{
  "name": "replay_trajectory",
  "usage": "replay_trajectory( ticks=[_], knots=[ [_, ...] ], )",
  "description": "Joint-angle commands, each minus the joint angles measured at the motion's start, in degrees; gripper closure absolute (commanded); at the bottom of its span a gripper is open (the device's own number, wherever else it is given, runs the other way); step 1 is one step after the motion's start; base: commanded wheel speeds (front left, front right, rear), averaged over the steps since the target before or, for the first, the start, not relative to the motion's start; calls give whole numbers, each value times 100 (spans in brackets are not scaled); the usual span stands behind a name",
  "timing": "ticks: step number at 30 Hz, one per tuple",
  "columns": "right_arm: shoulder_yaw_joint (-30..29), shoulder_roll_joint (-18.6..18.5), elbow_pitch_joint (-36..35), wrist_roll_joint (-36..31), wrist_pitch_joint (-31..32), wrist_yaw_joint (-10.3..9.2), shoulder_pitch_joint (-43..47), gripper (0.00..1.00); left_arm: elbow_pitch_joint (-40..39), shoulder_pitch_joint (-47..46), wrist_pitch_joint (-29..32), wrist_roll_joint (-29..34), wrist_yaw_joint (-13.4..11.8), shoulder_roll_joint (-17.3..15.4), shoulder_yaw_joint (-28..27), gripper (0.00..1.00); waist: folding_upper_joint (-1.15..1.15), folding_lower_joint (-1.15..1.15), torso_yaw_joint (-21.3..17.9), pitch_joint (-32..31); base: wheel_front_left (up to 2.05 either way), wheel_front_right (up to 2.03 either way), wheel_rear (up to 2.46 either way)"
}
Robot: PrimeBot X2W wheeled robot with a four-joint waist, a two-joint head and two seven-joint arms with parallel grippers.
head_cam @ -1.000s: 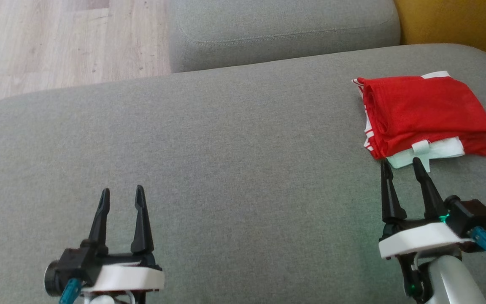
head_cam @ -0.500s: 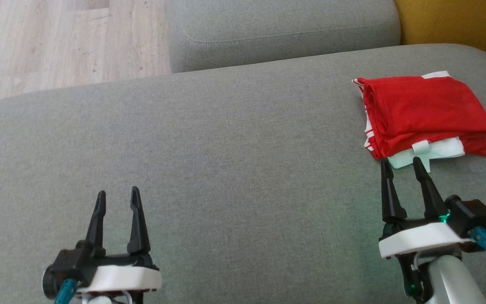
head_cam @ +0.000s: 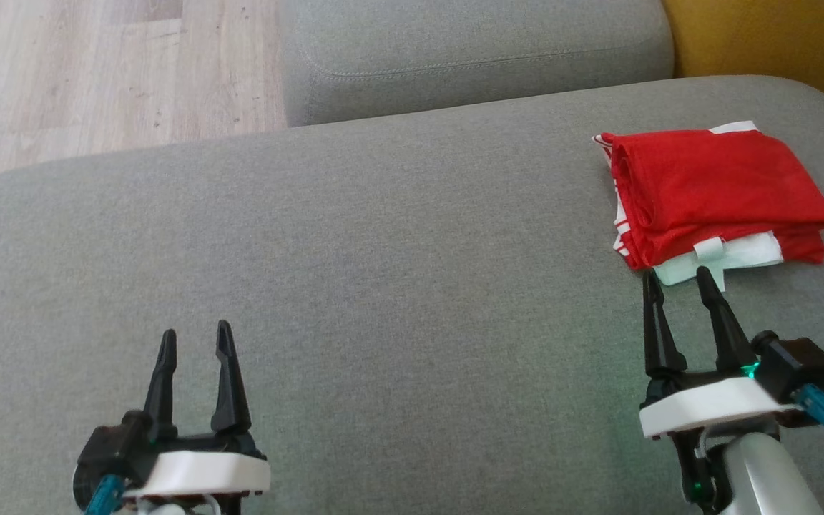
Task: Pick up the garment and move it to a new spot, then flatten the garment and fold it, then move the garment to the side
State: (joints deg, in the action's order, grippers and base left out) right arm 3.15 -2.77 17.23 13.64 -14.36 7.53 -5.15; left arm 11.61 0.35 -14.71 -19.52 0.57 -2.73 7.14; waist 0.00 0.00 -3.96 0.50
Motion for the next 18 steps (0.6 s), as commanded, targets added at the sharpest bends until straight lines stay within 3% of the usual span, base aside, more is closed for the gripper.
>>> replay_trajectory(
  ticks=[1,10,11,18],
  knots=[
    [147,-11,-163,33,-63,-4,-98,0,-158,-206,-29,-10,4,-15,-221,0,0,0,-2,1,0,0,0],
    [227,-10,-148,86,-63,-4,-81,0,-72,-217,-29,-37,-6,-15,-236,0,0,0,-36,-3,0,0,0],
    [73,0,14,58,0,0,1,100,101,-1,0,-18,-3,0,-22,100,0,0,-37,-4,0,0,0],
    [60,-3,236,321,61,0,83,100,361,34,77,-255,20,4,-38,100,0,0,-23,-5,0,0,0]
  ],
)
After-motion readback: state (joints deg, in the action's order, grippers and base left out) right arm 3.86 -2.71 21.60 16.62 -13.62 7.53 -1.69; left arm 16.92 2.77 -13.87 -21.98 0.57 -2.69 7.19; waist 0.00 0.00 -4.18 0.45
